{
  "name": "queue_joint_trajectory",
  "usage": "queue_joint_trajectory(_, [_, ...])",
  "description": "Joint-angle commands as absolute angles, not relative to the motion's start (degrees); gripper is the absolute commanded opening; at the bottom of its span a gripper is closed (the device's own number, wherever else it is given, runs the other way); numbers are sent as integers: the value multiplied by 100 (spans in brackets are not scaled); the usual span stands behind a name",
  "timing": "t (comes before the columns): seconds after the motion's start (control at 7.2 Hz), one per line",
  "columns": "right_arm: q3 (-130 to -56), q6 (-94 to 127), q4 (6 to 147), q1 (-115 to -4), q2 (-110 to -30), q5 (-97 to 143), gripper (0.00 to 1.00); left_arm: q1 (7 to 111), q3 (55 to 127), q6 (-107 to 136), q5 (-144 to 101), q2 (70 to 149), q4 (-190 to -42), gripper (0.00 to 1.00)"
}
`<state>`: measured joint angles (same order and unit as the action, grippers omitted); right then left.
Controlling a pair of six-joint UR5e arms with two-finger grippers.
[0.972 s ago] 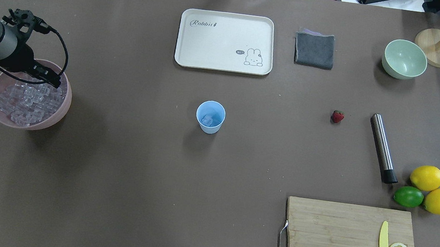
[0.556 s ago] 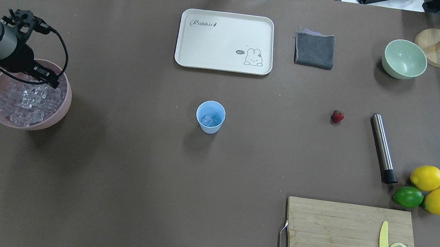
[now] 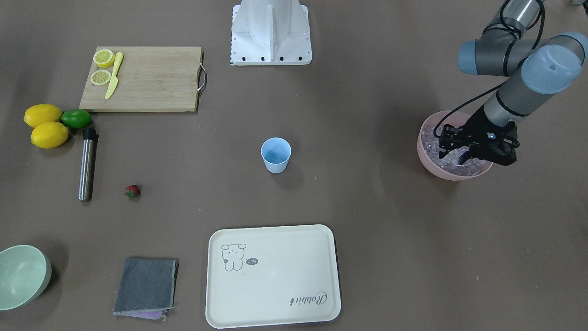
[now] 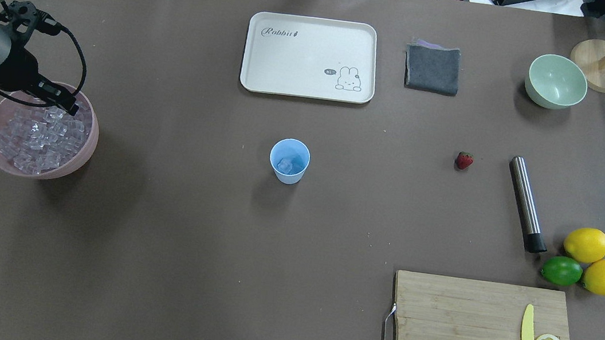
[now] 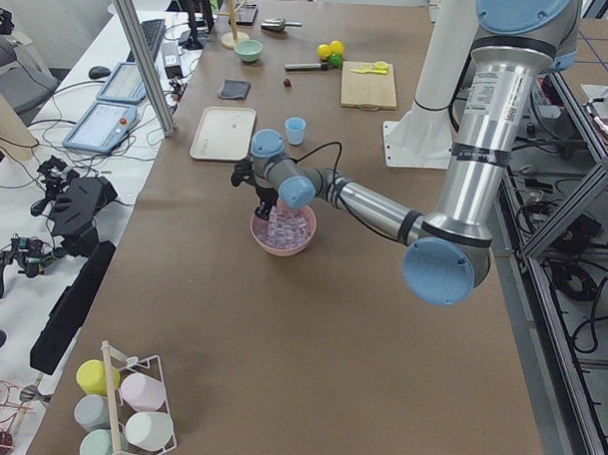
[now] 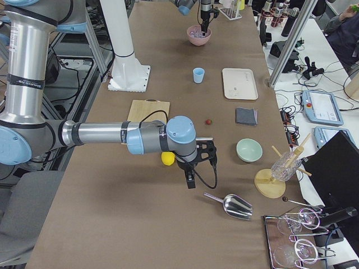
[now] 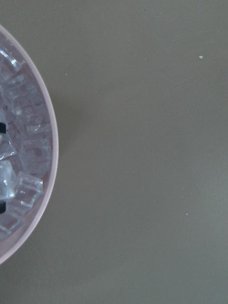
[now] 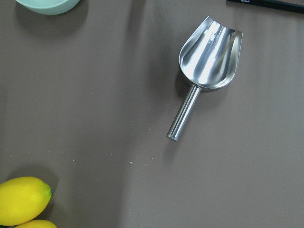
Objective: Mash ice and strawberries in cup
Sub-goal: 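Lower the left gripper into the ice and close on a cube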
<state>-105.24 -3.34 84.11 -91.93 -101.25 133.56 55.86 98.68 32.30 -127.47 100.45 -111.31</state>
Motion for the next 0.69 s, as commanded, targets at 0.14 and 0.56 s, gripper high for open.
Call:
queue_joint_trajectory(0.14, [-10538, -334, 8411, -9193, -10125, 13359, 100, 5932, 10220, 3278, -13209, 10046, -11136, 5])
queue_joint_trajectory(0.56, [-10547, -325, 8411, -9193, -10125, 13359, 100, 5828, 10292, 4696, -13175, 10308, -11336, 0])
